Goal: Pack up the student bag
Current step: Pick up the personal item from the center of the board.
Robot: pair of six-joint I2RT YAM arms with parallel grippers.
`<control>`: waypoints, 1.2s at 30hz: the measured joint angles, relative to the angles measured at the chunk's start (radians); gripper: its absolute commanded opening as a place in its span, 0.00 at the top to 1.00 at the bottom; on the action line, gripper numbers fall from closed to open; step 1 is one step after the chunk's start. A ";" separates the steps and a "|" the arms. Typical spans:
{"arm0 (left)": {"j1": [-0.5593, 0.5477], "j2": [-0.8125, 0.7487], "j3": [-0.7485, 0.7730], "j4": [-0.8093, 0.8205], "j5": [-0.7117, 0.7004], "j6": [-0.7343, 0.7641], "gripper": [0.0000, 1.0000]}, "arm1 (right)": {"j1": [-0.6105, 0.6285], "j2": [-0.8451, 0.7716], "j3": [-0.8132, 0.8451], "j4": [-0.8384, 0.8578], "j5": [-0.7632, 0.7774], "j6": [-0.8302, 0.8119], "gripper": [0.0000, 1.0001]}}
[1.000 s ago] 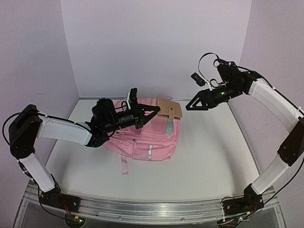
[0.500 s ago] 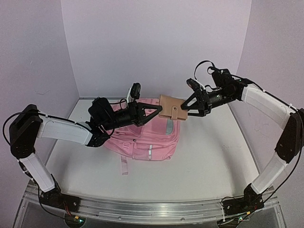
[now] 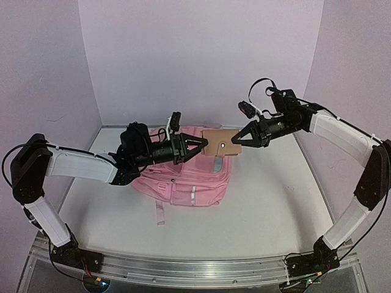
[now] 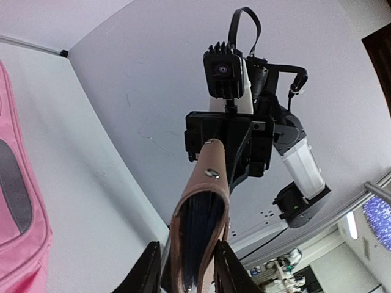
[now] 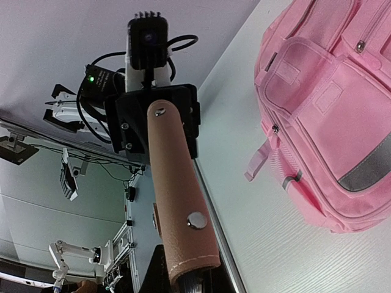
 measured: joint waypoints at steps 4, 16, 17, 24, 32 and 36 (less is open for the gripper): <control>-0.006 -0.028 0.056 -0.170 -0.028 0.069 0.43 | 0.015 -0.001 -0.002 0.010 0.005 0.010 1.00; -0.005 -0.062 0.091 -0.268 0.014 0.144 0.93 | 0.038 0.003 -0.008 0.031 -0.010 0.024 1.00; -0.004 -0.063 0.091 -0.267 0.015 0.141 0.98 | 0.038 0.003 -0.008 0.033 -0.009 0.025 0.96; -0.009 -0.127 0.090 -0.444 -0.101 0.172 1.00 | 0.049 0.031 -0.011 0.069 0.126 0.033 0.49; 0.053 -0.245 0.088 -0.781 -0.324 0.194 1.00 | 0.084 0.128 -0.089 0.087 0.451 0.065 0.35; 0.069 -0.269 0.088 -0.865 -0.378 0.210 1.00 | 0.099 0.203 -0.142 0.089 0.547 0.075 0.33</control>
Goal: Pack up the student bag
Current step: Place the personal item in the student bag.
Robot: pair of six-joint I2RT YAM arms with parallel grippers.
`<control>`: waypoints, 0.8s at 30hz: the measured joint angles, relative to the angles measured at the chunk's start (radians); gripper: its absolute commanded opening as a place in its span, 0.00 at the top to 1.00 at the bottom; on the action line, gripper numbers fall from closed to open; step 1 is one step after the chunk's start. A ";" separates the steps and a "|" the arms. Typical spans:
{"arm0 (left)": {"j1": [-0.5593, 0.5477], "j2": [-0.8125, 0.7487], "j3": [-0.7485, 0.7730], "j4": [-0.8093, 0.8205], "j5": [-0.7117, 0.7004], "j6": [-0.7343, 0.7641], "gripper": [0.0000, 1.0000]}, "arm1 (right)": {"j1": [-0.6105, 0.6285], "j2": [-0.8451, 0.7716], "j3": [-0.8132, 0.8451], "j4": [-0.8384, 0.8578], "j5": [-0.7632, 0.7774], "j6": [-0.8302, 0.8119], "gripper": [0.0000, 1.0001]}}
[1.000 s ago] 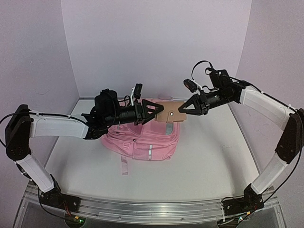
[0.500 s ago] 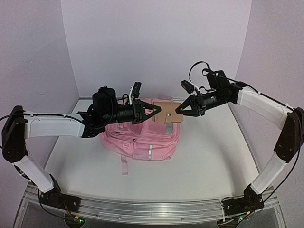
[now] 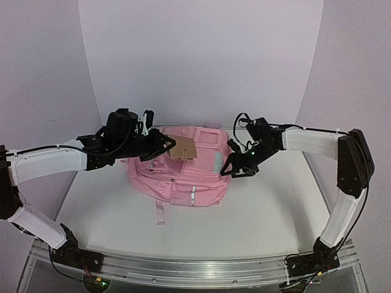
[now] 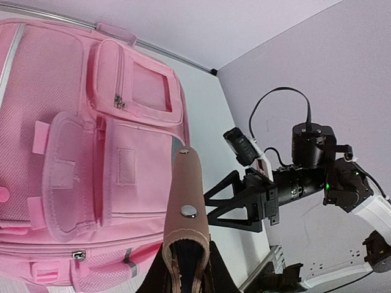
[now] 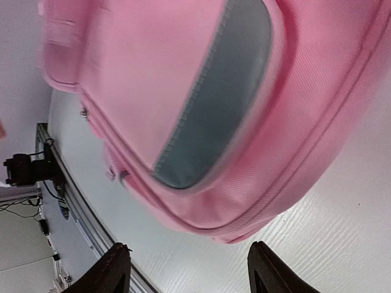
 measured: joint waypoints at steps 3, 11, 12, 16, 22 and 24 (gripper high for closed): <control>0.000 0.000 0.000 -0.045 -0.015 0.007 1.00 | 0.004 0.044 -0.011 0.003 0.026 0.012 0.24; 0.000 0.012 0.006 -0.137 -0.052 0.041 1.00 | 0.007 0.130 -0.005 0.058 -0.005 0.056 0.74; 0.000 0.015 0.009 -0.157 -0.062 0.045 1.00 | 0.005 0.134 -0.004 0.062 -0.008 0.062 0.87; 0.001 0.024 0.026 -0.231 -0.110 0.058 1.00 | -0.009 0.136 0.001 0.077 -0.023 0.073 1.00; 0.005 0.045 0.060 -0.304 -0.154 0.073 1.00 | -0.052 0.134 0.000 0.068 -0.028 0.023 1.00; 0.005 0.059 0.068 -0.311 -0.154 0.080 1.00 | -0.068 0.129 0.001 0.051 -0.015 -0.027 0.97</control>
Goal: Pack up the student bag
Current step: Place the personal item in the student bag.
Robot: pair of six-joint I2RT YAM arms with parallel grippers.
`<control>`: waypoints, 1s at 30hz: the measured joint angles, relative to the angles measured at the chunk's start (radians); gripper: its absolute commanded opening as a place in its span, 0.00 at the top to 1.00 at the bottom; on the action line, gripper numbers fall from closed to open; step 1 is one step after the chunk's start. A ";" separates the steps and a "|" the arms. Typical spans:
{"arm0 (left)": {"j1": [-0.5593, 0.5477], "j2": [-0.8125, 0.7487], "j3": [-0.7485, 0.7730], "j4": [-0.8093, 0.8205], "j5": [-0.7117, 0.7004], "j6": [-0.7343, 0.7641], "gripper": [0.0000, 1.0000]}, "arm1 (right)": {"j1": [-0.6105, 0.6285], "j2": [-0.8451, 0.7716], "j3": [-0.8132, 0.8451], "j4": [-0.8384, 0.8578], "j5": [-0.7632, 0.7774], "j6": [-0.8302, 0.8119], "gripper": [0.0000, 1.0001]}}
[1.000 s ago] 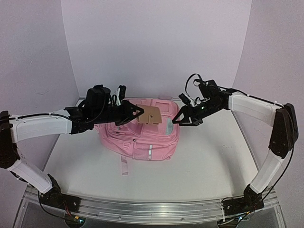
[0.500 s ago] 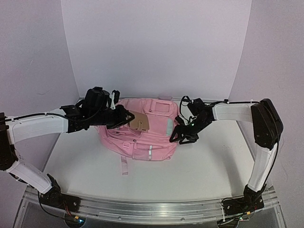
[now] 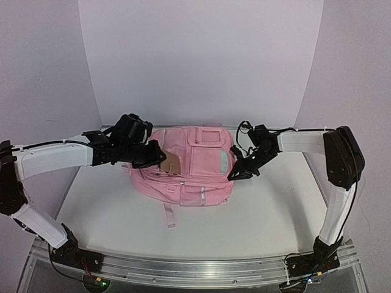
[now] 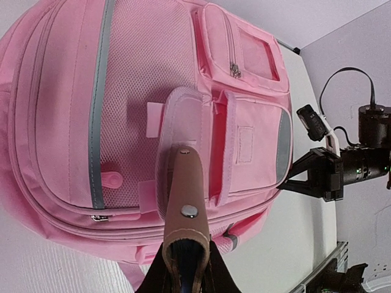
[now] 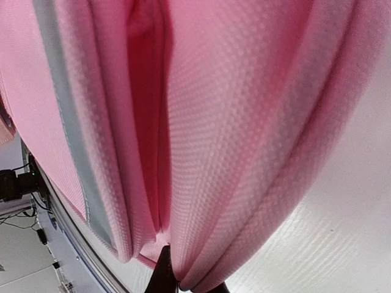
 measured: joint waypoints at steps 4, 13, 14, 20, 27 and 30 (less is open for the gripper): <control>-0.002 0.027 0.015 0.002 0.012 0.005 1.00 | -0.015 -0.007 0.040 -0.078 0.077 -0.117 0.48; 0.000 0.065 0.035 0.005 0.024 0.020 1.00 | 0.011 -0.125 0.140 -0.150 0.360 -0.201 0.35; 0.000 0.065 0.035 0.007 0.026 0.022 1.00 | 0.032 -0.138 0.158 -0.153 0.393 -0.193 0.35; 0.000 0.065 0.035 0.012 0.032 0.027 1.00 | 0.248 -0.149 0.286 -0.144 0.631 -0.092 0.15; 0.000 0.062 0.020 0.042 0.037 0.020 1.00 | 0.426 -0.071 0.382 -0.155 0.816 0.001 0.10; 0.000 0.052 0.001 0.060 0.037 0.012 1.00 | 0.454 -0.013 0.413 -0.156 0.884 0.035 0.13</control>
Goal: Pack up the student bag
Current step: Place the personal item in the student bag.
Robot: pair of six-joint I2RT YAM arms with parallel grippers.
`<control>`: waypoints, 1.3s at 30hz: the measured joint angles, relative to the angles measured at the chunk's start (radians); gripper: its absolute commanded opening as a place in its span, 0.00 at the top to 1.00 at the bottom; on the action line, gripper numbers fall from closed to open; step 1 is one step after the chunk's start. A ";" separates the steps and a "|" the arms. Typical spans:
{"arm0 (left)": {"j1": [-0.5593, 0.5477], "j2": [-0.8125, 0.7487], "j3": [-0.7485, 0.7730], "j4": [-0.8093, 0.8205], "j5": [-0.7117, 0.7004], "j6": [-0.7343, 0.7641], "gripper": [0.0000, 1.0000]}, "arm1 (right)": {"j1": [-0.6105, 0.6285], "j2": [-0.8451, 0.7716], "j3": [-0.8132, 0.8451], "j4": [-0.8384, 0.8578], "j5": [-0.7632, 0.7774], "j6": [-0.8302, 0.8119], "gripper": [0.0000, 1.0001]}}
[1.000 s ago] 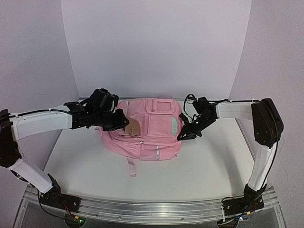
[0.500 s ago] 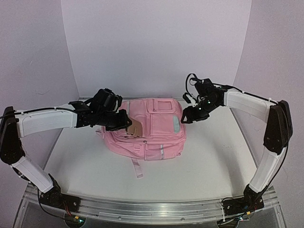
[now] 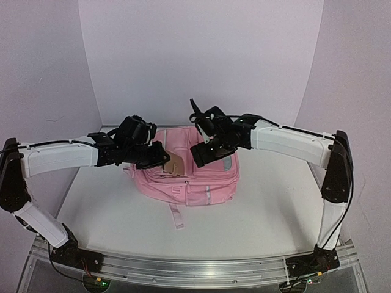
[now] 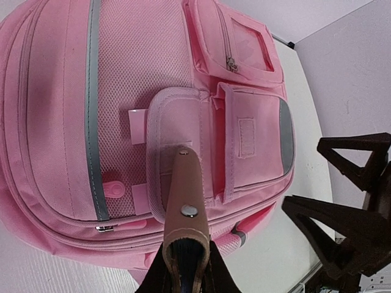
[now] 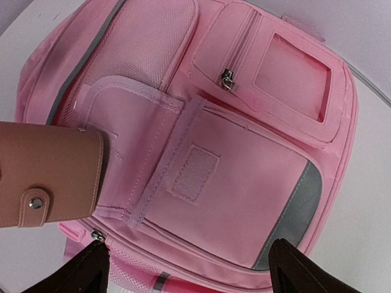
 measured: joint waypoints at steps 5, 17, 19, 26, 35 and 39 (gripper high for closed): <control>0.001 -0.007 -0.021 0.024 0.000 -0.012 1.00 | 0.033 0.088 0.051 -0.011 0.072 0.041 0.20; 0.001 -0.018 -0.043 0.055 0.001 -0.013 1.00 | 0.045 0.253 0.197 -0.032 0.186 0.113 0.21; 0.001 -0.020 -0.047 0.057 0.001 -0.013 1.00 | 0.045 0.277 0.222 -0.040 0.200 0.125 0.21; 0.002 -0.028 -0.062 0.074 0.001 -0.020 1.00 | 0.045 0.324 0.252 -0.063 0.248 0.137 0.32; 0.002 -0.031 -0.067 0.082 0.001 -0.029 1.00 | 0.052 0.335 0.263 -0.086 0.318 0.132 0.39; 0.002 -0.031 -0.068 0.084 0.001 -0.035 1.00 | 0.051 0.328 0.262 -0.090 0.318 0.130 0.39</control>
